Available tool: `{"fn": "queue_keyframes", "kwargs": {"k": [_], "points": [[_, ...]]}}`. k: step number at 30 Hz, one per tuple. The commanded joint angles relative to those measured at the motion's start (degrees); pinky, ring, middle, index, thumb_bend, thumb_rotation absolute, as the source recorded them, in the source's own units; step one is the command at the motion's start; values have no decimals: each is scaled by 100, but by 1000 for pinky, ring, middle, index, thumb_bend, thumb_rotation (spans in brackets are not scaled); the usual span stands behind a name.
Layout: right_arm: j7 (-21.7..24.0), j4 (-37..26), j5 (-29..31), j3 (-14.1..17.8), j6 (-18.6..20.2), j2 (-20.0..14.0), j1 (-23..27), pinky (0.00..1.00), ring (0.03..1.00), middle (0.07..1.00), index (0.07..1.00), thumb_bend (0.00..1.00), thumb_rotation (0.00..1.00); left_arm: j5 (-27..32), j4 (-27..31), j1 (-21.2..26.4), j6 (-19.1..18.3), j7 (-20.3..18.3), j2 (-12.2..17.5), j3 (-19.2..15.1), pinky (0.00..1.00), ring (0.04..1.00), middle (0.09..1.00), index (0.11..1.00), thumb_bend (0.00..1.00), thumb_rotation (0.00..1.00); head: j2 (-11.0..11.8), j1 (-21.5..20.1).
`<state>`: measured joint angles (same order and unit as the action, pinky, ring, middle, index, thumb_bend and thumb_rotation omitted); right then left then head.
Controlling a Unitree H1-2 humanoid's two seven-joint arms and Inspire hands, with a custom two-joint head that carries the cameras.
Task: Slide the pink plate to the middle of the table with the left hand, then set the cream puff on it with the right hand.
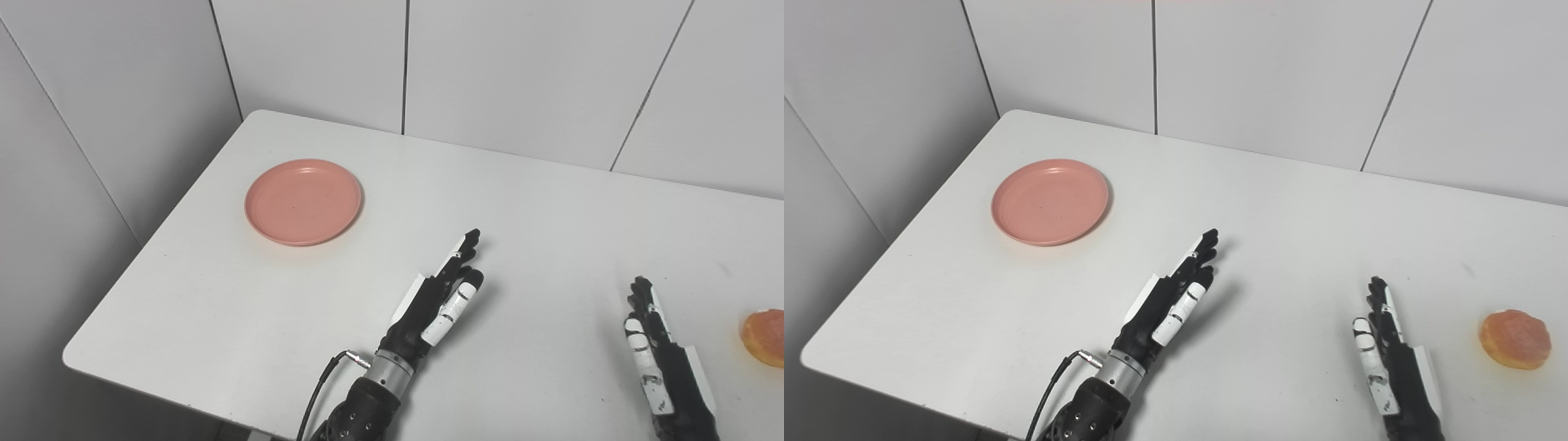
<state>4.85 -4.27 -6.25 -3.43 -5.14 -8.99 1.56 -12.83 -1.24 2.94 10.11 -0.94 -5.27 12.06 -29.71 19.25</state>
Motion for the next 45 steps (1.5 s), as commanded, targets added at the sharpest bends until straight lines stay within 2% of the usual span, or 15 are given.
{"fn": "queue_keyframes", "kwargs": {"k": [1,11,17,26,38,45], "points": [[21,-14,30,16,-40,-18,-64,1000,1000,1000,1000,91,1000,17,-538,-337,97,53,26,37,940,982,1000,1000,466,1000,-1,9],[29,-75,74,22,90,35,-51,1000,1000,1000,1000,56,1000,34,-293,-369,7,22,27,38,938,979,1000,999,493,1000,-40,-24],[26,-18,70,40,41,29,-13,1000,1000,1000,1000,68,1000,-43,74,-337,-227,8,18,54,943,977,995,998,517,1000,-66,44],[47,-4,159,57,151,79,17,1000,1000,1000,1000,63,1000,198,687,-248,-684,-74,-21,-6,940,963,983,979,515,1000,-70,85],[43,78,169,62,67,104,46,1000,1000,1000,1000,63,1000,496,1503,135,-1161,-240,98,-231,921,952,984,967,443,1000,-79,145],[42,106,161,64,4,99,51,1000,1000,1000,1000,78,1000,448,1805,476,-1293,-226,278,-453,903,949,983,971,501,1000,-80,166]]}}
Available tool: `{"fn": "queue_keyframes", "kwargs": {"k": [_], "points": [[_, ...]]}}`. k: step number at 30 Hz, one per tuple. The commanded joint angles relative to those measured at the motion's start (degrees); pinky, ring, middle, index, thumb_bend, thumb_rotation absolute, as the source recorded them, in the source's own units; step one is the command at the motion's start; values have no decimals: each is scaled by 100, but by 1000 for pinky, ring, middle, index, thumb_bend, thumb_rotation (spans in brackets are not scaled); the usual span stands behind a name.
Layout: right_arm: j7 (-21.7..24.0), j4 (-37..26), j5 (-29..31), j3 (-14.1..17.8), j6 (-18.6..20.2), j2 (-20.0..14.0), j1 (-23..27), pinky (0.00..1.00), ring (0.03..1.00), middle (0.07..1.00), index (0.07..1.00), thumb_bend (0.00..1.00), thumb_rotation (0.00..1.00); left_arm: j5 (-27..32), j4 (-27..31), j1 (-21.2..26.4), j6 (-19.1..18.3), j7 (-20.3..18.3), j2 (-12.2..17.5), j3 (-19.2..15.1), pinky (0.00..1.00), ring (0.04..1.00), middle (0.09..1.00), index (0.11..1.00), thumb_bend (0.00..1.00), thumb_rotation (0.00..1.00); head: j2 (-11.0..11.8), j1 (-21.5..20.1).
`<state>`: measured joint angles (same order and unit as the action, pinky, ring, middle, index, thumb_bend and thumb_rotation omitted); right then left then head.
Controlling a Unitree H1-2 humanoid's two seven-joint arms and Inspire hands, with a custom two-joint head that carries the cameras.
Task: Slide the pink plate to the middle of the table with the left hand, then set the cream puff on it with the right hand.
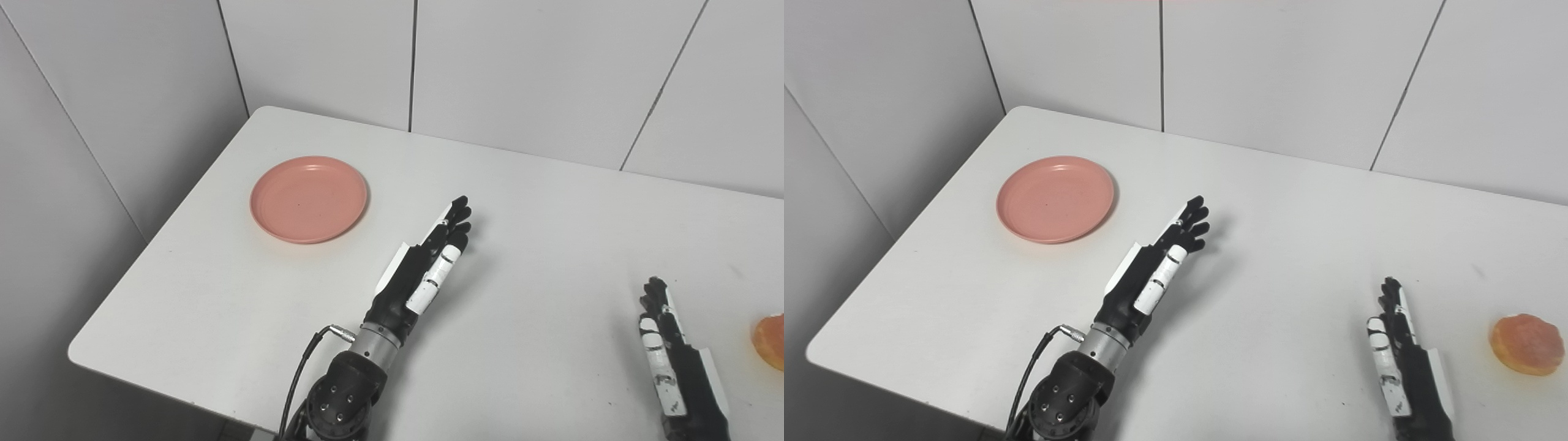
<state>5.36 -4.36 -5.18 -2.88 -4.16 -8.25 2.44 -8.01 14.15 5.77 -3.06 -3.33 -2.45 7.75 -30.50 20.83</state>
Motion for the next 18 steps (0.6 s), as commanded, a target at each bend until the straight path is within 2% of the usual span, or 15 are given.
{"fn": "queue_keyframes", "kwargs": {"k": [1,7,10,18], "points": [[-6,98,54,11,-81,22,-42,1000,1000,1000,1000,75,1000,-14,309,235,-17,25,11,-58,903,949,983,972,512,1000,-1,8],[-3,55,23,13,-63,-1,-57,1000,1000,1000,1000,73,1000,193,443,512,-63,31,111,-346,911,939,973,974,510,1000,-2,34],[-14,86,-15,0,-121,-7,-48,1000,1000,1000,1000,60,1000,201,482,677,-45,91,218,-539,916,940,972,975,542,1000,4,44],[-7,102,37,14,-82,22,-37,1000,1000,1000,1000,77,1000,498,564,1091,-194,183,473,-1076,930,946,973,979,494,1000,12,78]]}}
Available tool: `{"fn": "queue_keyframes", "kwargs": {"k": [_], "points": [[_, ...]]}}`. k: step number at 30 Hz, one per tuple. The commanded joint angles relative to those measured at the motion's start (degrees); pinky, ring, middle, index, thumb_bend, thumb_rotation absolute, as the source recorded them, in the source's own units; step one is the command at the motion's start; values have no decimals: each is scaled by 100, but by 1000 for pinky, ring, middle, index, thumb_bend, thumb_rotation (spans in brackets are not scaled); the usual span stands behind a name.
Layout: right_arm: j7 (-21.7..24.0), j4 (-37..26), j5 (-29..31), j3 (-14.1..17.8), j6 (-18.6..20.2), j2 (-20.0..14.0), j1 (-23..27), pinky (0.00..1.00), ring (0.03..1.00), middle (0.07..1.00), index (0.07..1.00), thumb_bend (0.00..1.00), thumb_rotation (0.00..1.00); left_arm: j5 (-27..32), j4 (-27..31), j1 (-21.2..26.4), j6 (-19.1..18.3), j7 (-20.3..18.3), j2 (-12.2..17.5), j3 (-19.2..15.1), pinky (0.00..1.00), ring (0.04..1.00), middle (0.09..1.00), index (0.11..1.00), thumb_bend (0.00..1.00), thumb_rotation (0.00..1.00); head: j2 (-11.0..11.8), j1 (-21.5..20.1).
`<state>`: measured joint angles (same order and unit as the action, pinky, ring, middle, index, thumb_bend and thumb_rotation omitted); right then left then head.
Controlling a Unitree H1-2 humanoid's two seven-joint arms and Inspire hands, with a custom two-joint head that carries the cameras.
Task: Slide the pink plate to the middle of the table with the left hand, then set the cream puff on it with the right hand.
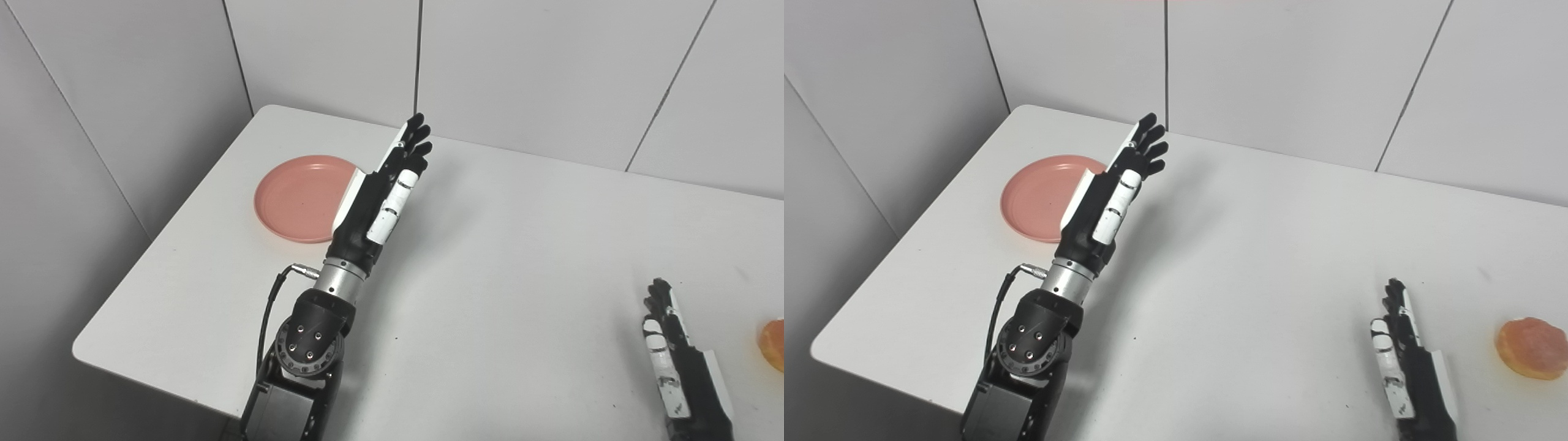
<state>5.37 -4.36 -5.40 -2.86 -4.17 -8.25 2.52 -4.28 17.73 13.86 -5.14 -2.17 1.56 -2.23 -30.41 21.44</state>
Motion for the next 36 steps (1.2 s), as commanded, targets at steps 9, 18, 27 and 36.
{"fn": "queue_keyframes", "kwargs": {"k": [9,18,27,36], "points": [[20,52,16,4,-52,-35,-60,1000,1000,1000,1000,71,1000,435,-36,677,-61,290,417,-740,922,932,942,939,511,1000,8,48],[15,67,31,1,-100,-10,-67,1000,1000,1000,1000,54,1000,674,-301,955,-88,412,812,-1207,916,923,933,933,482,1000,-4,70],[17,-59,-25,-3,12,-27,-107,1000,1000,1000,1000,77,1000,901,-709,1191,-88,485,1211,-1578,900,889,907,908,463,1000,-15,97],[56,-70,62,5,45,-10,-111,1000,1000,1000,1000,84,1000,1348,-1102,1225,-126,505,1441,-1902,878,898,911,903,413,1000,-30,105]]}}
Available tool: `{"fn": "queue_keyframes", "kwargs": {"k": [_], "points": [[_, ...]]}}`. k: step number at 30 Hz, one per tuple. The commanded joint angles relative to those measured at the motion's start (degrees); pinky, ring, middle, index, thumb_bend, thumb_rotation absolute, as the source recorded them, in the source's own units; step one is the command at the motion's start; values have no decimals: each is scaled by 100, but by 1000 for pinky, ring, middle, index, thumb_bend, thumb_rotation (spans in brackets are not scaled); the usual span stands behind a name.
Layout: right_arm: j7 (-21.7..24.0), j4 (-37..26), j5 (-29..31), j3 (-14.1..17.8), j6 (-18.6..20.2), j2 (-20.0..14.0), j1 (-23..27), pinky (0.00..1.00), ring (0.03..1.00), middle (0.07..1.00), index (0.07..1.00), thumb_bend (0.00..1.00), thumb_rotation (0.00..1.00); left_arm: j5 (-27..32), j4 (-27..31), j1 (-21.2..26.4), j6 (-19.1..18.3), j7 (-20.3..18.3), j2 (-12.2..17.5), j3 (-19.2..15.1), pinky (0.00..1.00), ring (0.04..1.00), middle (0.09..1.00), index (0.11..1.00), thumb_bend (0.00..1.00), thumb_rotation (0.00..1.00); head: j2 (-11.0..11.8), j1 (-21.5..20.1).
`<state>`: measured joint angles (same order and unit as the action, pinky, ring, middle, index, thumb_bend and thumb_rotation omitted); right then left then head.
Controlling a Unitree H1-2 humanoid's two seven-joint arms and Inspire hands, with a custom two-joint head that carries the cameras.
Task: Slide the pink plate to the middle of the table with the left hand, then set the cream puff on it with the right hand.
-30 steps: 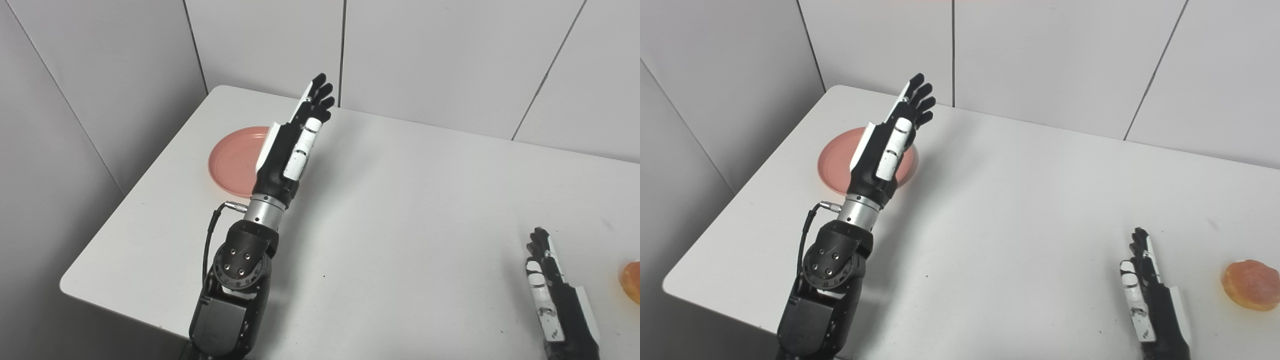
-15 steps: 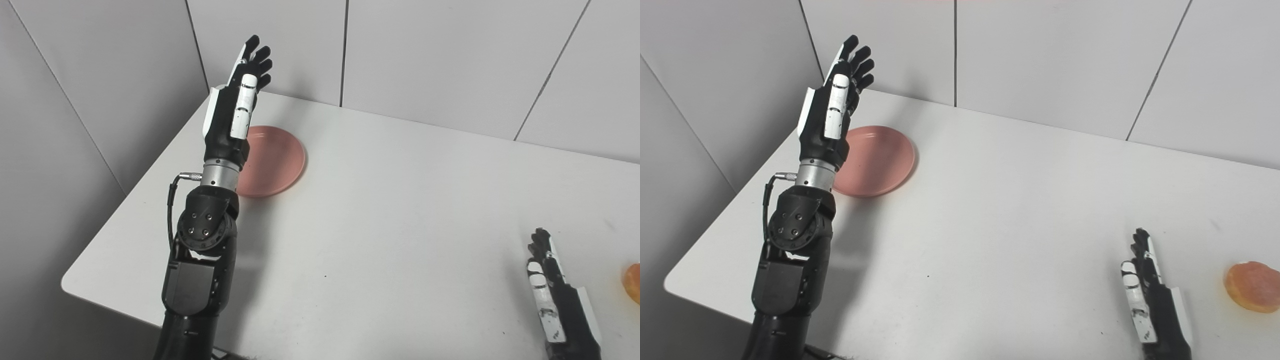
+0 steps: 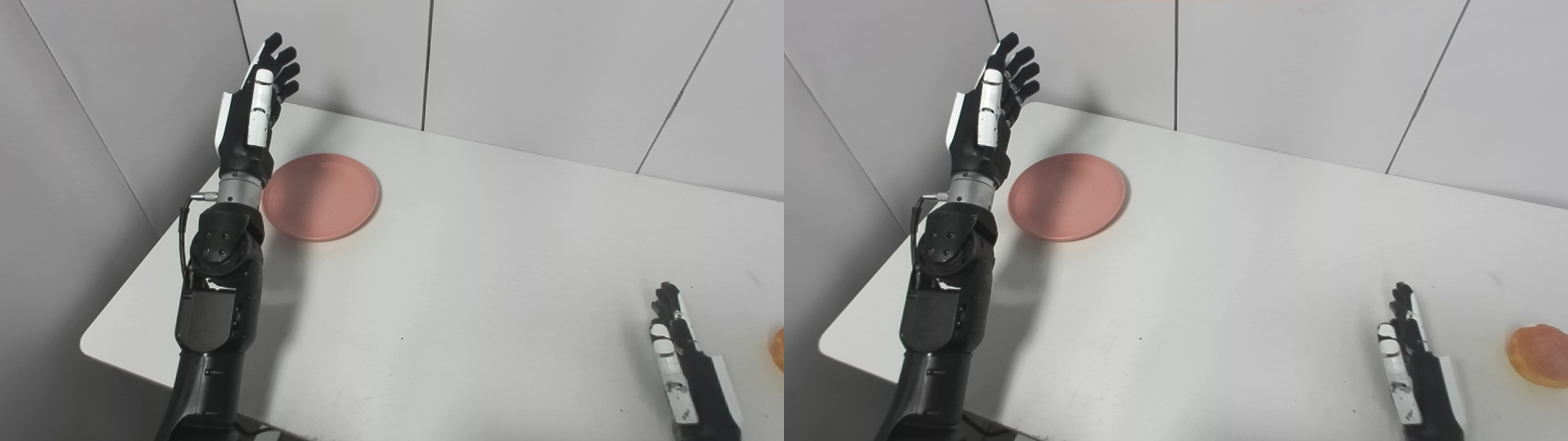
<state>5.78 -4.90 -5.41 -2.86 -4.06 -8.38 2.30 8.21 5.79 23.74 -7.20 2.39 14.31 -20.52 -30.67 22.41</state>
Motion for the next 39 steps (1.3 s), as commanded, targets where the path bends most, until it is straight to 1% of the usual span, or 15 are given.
{"fn": "queue_keyframes", "kwargs": {"k": [1,7,15,17,19,25,30,37,39], "points": [[2,-19,50,10,30,7,-90,1000,1000,1000,1000,76,1000,153,33,246,87,54,184,-106,879,901,915,903,409,1000,-4,8],[3,-46,52,10,33,20,-95,1000,1000,1000,1000,61,1000,373,-234,270,32,76,270,-235,875,896,905,893,417,1000,-11,16],[18,-80,54,14,58,0,-99,1000,1000,1000,1000,55,1000,521,-754,231,302,-7,402,-326,864,889,898,892,430,1000,-32,28],[23,-72,64,13,76,5,-92,1000,1000,1000,1000,54,1000,585,-866,247,300,12,406,-383,868,891,903,896,430,1000,-30,28],[30,-45,66,10,57,-2,-85,1000,1000,1000,1000,54,1000,640,-944,251,272,47,408,-424,850,884,895,890,428,992,-31,30],[30,-90,83,20,90,-3,-98,1000,1000,1000,1000,45,1000,709,-1185,233,292,60,419,-471,831,871,880,872,407,1000,-55,41],[42,-121,91,20,167,-12,-101,1000,1000,1000,1000,85,1000,752,-1473,233,354,31,444,-512,867,872,879,882,406,1000,-73,47],[44,-141,78,22,147,-30,-111,1000,1000,1000,1000,59,1000,941,-1798,253,493,-13,464,-597,894,888,891,895,395,1000,-89,58],[65,-130,99,22,137,-42,-111,1000,1000,1000,1000,59,1000,961,-1890,229,541,-52,491,-584,887,878,883,884,396,986,-94,62]]}}
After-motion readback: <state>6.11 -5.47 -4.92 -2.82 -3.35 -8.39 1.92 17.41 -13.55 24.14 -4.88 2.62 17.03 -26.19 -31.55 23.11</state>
